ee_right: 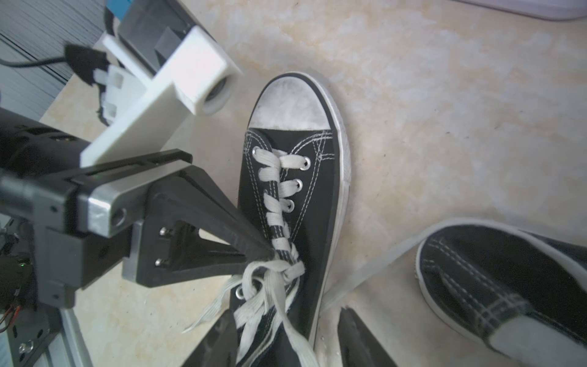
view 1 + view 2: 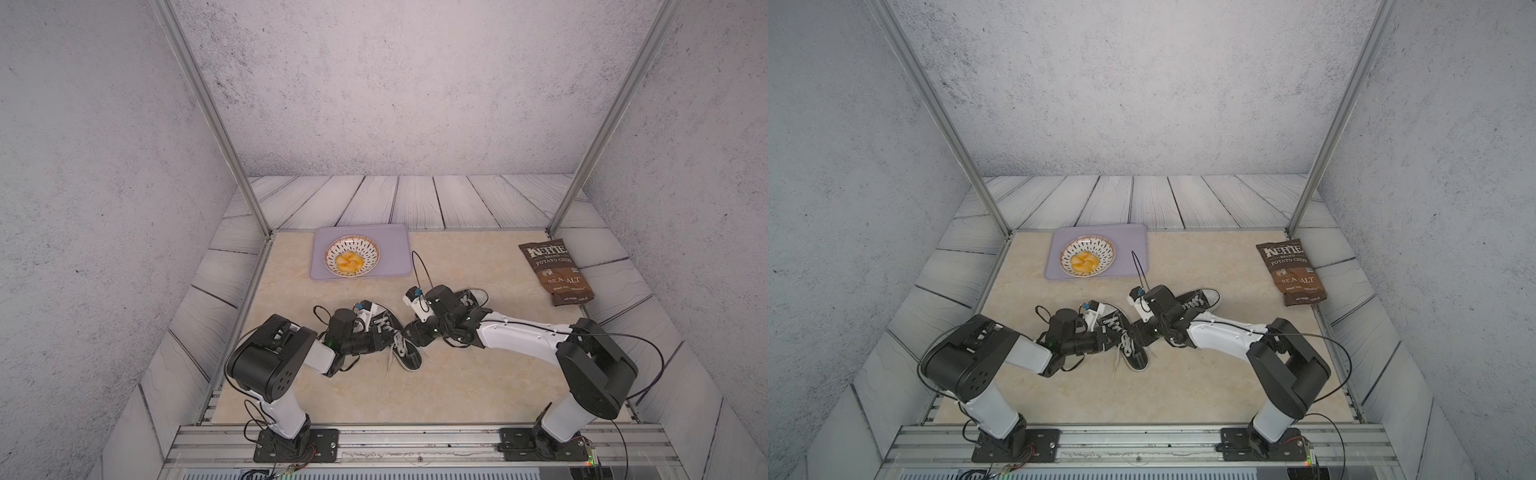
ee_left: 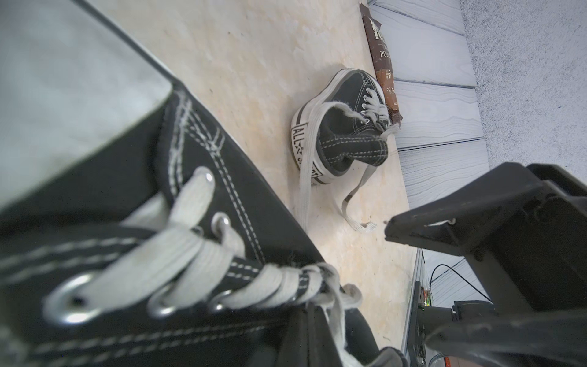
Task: Tie the shoes
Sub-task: Tie the shoelace on the shoe.
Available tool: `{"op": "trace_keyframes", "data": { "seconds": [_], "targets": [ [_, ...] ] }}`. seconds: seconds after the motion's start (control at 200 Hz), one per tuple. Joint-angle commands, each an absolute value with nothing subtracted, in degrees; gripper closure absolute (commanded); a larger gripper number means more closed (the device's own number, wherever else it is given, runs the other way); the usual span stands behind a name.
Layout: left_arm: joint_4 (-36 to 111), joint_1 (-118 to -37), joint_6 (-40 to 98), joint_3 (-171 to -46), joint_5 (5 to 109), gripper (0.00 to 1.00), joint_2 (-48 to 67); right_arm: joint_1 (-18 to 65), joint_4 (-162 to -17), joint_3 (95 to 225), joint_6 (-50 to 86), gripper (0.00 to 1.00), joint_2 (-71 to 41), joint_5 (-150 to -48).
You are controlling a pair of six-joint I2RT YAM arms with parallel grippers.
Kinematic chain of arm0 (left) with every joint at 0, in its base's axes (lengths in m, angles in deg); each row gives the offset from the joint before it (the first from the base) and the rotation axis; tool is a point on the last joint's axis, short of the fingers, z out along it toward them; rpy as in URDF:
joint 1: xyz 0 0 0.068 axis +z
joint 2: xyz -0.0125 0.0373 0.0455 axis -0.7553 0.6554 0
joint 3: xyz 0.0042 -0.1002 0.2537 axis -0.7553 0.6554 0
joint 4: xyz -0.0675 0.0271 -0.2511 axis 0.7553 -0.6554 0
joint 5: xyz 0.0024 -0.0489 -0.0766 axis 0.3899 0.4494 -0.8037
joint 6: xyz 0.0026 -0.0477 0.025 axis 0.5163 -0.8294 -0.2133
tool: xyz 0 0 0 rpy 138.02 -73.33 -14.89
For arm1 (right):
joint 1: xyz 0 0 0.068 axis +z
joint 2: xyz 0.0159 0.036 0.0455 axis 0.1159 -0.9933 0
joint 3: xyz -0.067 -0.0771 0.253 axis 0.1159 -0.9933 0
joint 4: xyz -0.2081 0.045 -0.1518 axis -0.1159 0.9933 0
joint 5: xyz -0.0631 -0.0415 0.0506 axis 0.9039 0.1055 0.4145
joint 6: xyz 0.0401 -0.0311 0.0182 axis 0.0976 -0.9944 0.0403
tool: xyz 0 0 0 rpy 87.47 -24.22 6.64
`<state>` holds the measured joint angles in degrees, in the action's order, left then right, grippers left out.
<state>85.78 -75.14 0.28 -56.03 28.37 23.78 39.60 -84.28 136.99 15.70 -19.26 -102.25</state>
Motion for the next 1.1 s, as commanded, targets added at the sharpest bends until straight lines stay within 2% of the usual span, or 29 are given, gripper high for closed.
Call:
{"op": "trace_keyframes", "data": {
  "seconds": [0.0, 0.275, 0.465, 0.626, 0.686, 0.816, 0.941, 1.096],
  "targets": [
    [86.12, -74.6, -1.0, -55.1, 30.1, 1.0, 23.16, 41.33, -78.73, 137.44, 17.57, 0.45, -18.02, -101.12],
    [86.92, -74.54, -1.89, -54.68, 30.5, 1.0, 23.16, 47.77, -71.1, 142.8, 16.81, 0.44, -24.08, -92.07],
    [86.96, -74.54, -1.86, -54.64, 30.32, 1.0, 23.16, 49.19, -70.31, 145.0, 15.85, 0.47, -27.12, -91.07],
    [87.05, -74.54, -1.86, -54.55, 30.32, 1.0, 23.03, 49.84, -69.5, 146.41, 14.95, 0.58, -28.56, -90.23],
    [87.04, -74.54, -1.91, -54.51, 30.5, 1.0, 22.9, 49.86, -69.63, 146.41, 14.87, 0.65, -28.4, -89.92],
    [86.8, -74.54, -1.84, -54.22, 31.0, 1.0, 22.47, 49.86, -69.74, 146.52, 14.68, 0.87, -27.49, -89.31],
    [85.02, -74.51, -1.12, -53.97, 31.96, 1.0, 21.36, 49.86, -69.76, 146.32, 14.5, 1.0, -25.68, -88.47],
    [80.47, -74.19, 0.72, -53.59, 33.98, 1.0, 18.7, 49.86, -69.46, 146.14, 14.63, 1.0, -23.85, -85.75]
  ]
}}
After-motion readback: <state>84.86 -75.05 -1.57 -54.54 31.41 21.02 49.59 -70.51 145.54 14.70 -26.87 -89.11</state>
